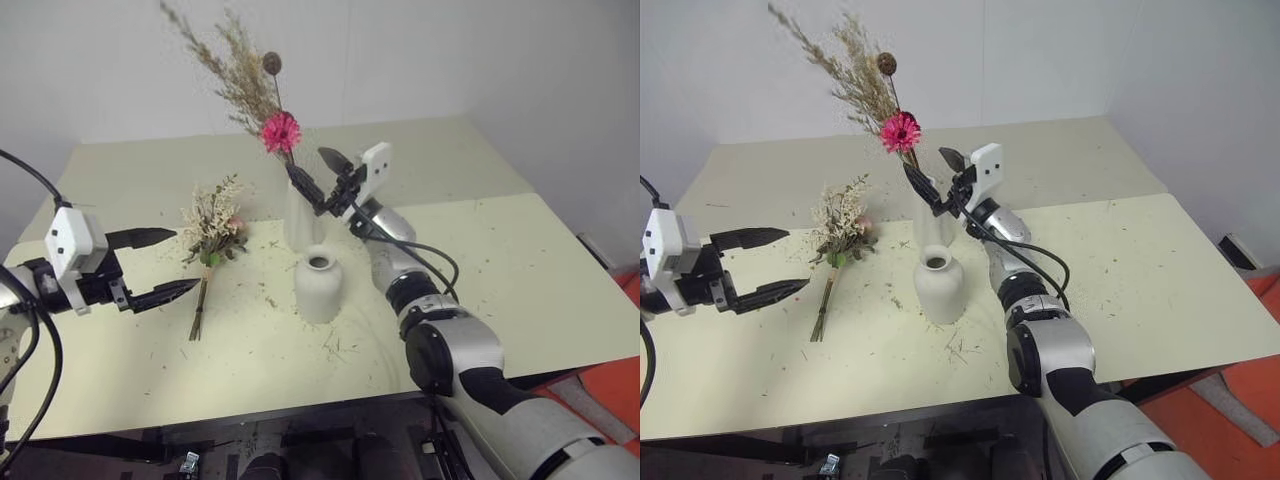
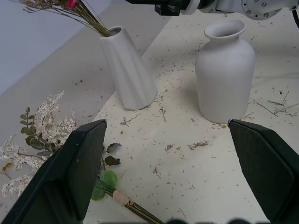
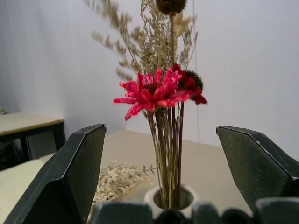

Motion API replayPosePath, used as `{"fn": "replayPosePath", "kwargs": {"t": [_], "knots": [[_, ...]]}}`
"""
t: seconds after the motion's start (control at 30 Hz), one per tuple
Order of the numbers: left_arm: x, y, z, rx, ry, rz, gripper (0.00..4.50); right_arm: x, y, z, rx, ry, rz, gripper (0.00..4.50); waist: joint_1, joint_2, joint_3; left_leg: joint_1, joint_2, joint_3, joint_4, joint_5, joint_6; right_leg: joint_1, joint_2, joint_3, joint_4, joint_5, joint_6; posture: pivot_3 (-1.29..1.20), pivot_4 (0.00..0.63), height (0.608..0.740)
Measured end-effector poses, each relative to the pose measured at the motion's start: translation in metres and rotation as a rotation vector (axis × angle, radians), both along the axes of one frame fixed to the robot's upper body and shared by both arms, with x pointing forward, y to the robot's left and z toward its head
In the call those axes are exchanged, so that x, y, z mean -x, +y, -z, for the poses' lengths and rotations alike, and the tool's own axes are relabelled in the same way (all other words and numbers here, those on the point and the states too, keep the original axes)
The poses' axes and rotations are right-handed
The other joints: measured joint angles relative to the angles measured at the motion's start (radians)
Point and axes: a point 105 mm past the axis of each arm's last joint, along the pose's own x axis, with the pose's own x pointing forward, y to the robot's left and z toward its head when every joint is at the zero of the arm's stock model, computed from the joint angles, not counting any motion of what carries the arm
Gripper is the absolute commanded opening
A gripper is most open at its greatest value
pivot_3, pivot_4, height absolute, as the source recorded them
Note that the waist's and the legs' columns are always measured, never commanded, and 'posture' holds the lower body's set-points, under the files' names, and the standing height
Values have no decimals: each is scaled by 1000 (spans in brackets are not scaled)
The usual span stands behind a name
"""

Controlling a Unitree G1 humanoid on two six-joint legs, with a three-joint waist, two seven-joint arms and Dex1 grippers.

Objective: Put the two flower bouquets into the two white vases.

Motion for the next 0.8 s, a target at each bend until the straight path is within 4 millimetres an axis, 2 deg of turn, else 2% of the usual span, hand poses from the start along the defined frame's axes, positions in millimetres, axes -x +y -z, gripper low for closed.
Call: {"fn": "replayPosePath", "kwargs": {"t": [0.27, 0.4, 0.5, 0.6, 0.7, 0.8], "knots": [[-2, 0, 4, 17, 0, -22, 4500, -6, -34, 0, 35, -15, 94, 4456, 1, 0, 0, 0, 0, 0, 0, 0, 0, 0, 0, 0, 0, 0, 0, 0, 150, 740], [-8, 7, 19, 52, 21, -183, 4500, 0, -61, 1, 95, -34, 117, 4456, 5, 0, 0, -1, 0, -1, 0, 0, 0, 0, -1, 0, 0, 0, 0, 0, 150, 740], [-14, 13, 29, 33, 42, -377, 4500, 11, -90, -1, 173, -41, 118, 4456, 16, -1, 0, -3, 0, -2, 1, 0, 0, -1, -1, 0, -1, 0, 1, 0, 150, 740], [-17, 8, 33, -39, 49, -536, 4500, 30, -113, -1, 317, -31, 92, 4456, 34, -1, 0, -3, -1, 0, 2, 0, 0, 0, -1, 0, -1, 1, 1, 0, 150, 740], [-21, -4, 38, -68, 83, -646, 4500, 49, -128, 1, 457, 9, 57, 4456, 45, -1, -1, -3, -1, 1, 2, 0, 0, 1, 0, -1, -1, 1, 1, 0, 150, 740], [-36, -15, 41, -52, 150, -736, 4500, 64, -133, 2, 547, 70, 11, 4456, 55, -1, -1, -2, -1, 2, 3, 0, 0, 3, 1, -1, -2, 1, 1, 0, 150, 740]]}}
